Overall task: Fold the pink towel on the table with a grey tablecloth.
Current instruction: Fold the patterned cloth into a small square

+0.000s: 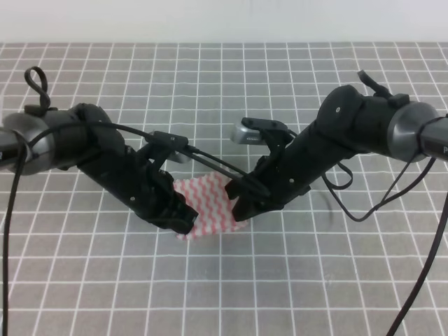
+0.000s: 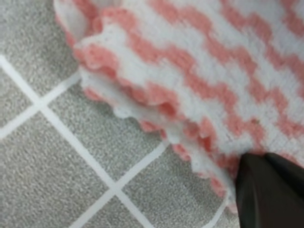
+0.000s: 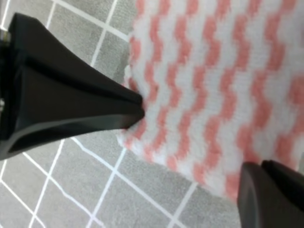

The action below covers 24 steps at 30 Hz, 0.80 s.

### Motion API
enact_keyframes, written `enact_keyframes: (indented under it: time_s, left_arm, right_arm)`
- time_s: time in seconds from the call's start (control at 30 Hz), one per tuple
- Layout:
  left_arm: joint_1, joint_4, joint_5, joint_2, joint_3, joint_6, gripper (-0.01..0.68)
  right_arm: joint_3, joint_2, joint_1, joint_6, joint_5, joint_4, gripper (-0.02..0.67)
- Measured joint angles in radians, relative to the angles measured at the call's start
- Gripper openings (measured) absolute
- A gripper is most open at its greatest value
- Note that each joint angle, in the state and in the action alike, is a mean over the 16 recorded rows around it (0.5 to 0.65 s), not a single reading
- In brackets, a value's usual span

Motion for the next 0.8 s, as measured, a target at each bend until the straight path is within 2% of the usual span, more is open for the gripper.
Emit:
enact_keyframes:
  time_s: [0.57,0.8]
  left_arm:
    - [0.001,-0.022,-0.098,-0.071,0.0,0.0,0.001]
    - [0.001,-0.044,-0.165,-0.13,0.0,0.01,0.001]
  right_arm:
    - [-0.065,0.041,-0.007,0.015,0.036,-0.016,-0.015]
    - [-0.122,0.047,-0.01,0.028,-0.022,-0.013,-0.015]
